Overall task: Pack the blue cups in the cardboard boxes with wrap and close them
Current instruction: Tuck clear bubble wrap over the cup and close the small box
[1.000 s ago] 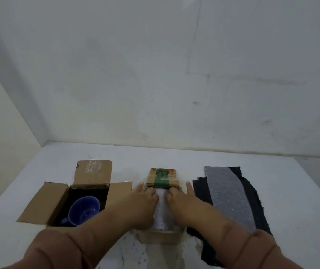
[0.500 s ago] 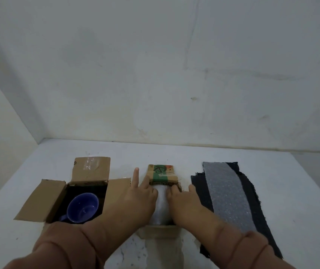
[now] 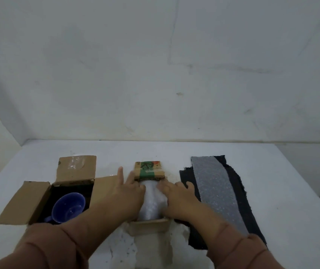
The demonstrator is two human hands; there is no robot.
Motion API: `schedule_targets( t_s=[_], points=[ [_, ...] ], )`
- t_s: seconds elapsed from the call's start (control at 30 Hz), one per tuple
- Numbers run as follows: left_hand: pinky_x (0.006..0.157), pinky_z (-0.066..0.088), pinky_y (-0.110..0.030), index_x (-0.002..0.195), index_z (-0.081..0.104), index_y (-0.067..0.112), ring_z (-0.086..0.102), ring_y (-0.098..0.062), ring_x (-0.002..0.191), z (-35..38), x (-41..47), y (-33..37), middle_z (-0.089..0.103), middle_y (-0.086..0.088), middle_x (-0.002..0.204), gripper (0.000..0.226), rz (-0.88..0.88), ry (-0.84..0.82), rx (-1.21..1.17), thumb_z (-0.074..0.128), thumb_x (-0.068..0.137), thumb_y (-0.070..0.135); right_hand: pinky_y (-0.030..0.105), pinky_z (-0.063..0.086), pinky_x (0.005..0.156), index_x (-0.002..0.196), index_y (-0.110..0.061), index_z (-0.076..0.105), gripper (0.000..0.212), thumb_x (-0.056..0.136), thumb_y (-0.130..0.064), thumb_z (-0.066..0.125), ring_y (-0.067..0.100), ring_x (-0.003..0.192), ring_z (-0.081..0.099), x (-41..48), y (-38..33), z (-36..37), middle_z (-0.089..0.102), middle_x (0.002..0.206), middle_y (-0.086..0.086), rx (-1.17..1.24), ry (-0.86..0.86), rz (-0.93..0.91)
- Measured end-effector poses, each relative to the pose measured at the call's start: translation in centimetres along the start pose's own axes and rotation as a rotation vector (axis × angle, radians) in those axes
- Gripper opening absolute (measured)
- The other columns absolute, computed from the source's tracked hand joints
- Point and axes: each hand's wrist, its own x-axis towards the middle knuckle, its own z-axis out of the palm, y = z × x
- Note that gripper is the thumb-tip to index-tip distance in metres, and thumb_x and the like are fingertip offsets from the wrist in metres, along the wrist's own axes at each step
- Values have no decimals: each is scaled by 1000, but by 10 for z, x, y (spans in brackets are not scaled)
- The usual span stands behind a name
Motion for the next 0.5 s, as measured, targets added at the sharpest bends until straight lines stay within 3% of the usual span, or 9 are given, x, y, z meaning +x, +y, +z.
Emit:
schedule_targets(
  t_s=[0.1, 0.2, 0.27, 0.33, 0.4, 0.47, 0.5],
  points=[
    [106, -13, -66, 116, 56, 17, 1, -33, 144, -23, 4, -7, 29, -11, 151, 43, -18, -75, -95, 64, 77, 33, 32, 30, 105, 126, -34, 55, 45, 82, -26, 60, 15, 122, 47, -14, 36, -3, 56, 132, -7, 529, 286, 66],
    [111, 17, -50, 107, 56, 20, 29, -29, 130, -51, 15, 18, 44, -7, 131, 31, 82, 55, -236, 58, 77, 28, 24, 42, 85, 117, -20, 62, 30, 88, -16, 55, 12, 103, 56, -30, 88, 1, 62, 122, 1, 845, 395, 366],
    [100, 36, -37, 102, 58, 18, 43, -23, 114, -64, 22, 52, 49, -5, 118, 24, 177, 168, -609, 56, 79, 18, 24, 41, 79, 110, -16, 64, 26, 88, -11, 52, 19, 98, 56, -38, 122, 11, 60, 121, 9, 840, 376, 559],
    [83, 44, -27, 102, 60, 12, 52, -19, 102, -64, 33, 93, 55, -6, 113, 20, 190, 39, -1003, 55, 83, 11, 24, 42, 76, 101, -15, 64, 22, 85, -9, 51, 26, 96, 56, -44, 147, 20, 55, 120, 17, 730, 337, 660],
    [73, 42, -21, 105, 57, 14, 52, -15, 93, -58, 45, 131, 57, -7, 109, 18, 93, -231, -1371, 54, 87, 12, 29, 46, 83, 106, -12, 61, 22, 85, -14, 52, 30, 100, 55, -48, 159, 30, 50, 119, 18, 590, 270, 718],
    [65, 38, -24, 82, 52, 11, 48, -17, 74, -49, 59, 157, 51, -9, 87, 6, -111, -382, -1618, 53, 87, 7, 37, 49, 90, 112, -11, 57, 29, 84, -21, 52, 32, 103, 54, -50, 162, 38, 50, 119, 18, 527, 200, 727],
    [59, 30, -26, 70, 47, 11, 42, -18, 65, -44, 67, 164, 45, -9, 76, 19, -230, -394, -1691, 52, 87, 4, 40, 48, 92, 116, -13, 54, 33, 85, -23, 52, 32, 106, 52, -51, 161, 41, 50, 120, 18, 503, 173, 719]
  ],
)
